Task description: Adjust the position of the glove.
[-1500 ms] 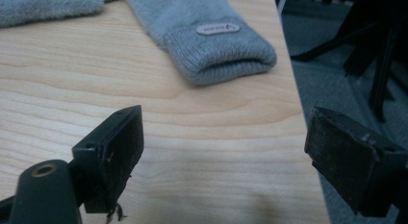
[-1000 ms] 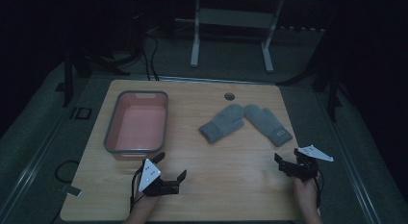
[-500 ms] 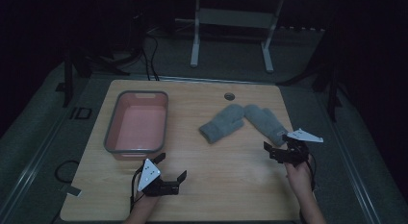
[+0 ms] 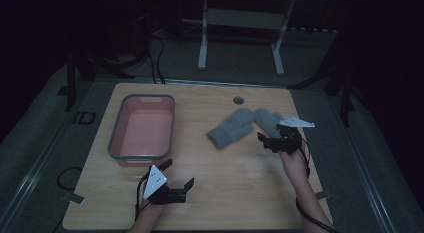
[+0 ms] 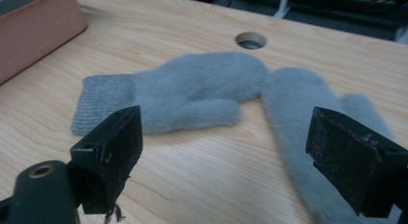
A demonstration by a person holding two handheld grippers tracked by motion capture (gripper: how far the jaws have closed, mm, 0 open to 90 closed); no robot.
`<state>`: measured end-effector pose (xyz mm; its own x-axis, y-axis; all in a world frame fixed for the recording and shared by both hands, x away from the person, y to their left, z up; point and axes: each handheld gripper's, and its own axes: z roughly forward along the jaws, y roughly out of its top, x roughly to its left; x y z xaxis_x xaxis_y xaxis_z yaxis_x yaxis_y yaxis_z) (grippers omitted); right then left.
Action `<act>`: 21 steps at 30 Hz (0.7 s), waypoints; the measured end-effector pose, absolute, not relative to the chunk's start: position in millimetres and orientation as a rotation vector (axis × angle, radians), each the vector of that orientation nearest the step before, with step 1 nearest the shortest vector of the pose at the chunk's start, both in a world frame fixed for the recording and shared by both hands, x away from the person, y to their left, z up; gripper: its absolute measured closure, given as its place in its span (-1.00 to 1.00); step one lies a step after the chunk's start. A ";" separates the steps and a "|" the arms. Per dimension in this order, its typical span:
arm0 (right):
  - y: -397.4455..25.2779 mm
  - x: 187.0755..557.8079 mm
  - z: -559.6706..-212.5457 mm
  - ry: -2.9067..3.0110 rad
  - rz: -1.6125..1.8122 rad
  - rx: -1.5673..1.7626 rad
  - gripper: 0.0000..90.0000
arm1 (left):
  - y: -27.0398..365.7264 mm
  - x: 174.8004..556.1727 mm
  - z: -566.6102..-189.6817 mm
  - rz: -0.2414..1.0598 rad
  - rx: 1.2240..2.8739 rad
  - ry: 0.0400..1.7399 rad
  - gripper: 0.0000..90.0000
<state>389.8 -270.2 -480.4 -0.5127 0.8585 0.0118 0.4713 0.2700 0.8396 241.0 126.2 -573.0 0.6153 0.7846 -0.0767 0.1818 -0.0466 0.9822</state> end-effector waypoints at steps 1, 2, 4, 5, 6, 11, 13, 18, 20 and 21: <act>-266.8 392.4 -481.1 2.103 1.148 1.203 -0.71 | 126.3 241.0 -573.0 0.593 1.575 0.833 -0.98; -263.4 395.0 -481.9 2.109 1.152 1.202 -0.72 | 126.6 241.2 -573.0 0.592 1.575 0.835 -0.98; -252.8 402.8 -484.3 2.139 1.134 1.196 -0.72 | 126.8 241.7 -572.8 0.592 1.578 0.843 -0.98; -252.8 402.8 -484.3 2.139 1.134 1.196 -0.72 | 127.0 241.6 -572.9 0.592 1.575 0.844 -0.98; -247.3 408.2 -485.8 2.162 1.134 1.189 -0.68 | 127.1 241.5 -572.9 0.593 1.576 0.844 -0.98; -235.9 420.7 -490.0 2.219 1.124 1.160 -0.64 | 126.5 241.4 -572.7 0.597 1.582 0.841 -0.98; -233.5 423.7 -491.5 2.236 1.117 1.159 -0.64 | 126.3 241.3 -572.7 0.597 1.583 0.840 -0.98; -224.0 439.5 -498.2 2.279 1.131 1.175 -0.68 | 126.5 241.5 -572.7 0.597 1.581 0.844 -0.98; -219.6 444.8 -499.6 2.271 1.120 1.180 -0.68 | 126.4 241.5 -572.7 0.600 1.583 0.847 -0.98; -218.1 447.7 -500.5 2.261 1.122 1.196 -0.67 | 126.4 241.5 -572.7 0.599 1.582 0.847 -0.98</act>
<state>447.7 -218.1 -500.5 -0.5845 0.8094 0.0574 0.5351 0.3313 0.7771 241.5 126.4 -572.7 0.6042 0.7932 -0.0761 0.1921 -0.0523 0.9800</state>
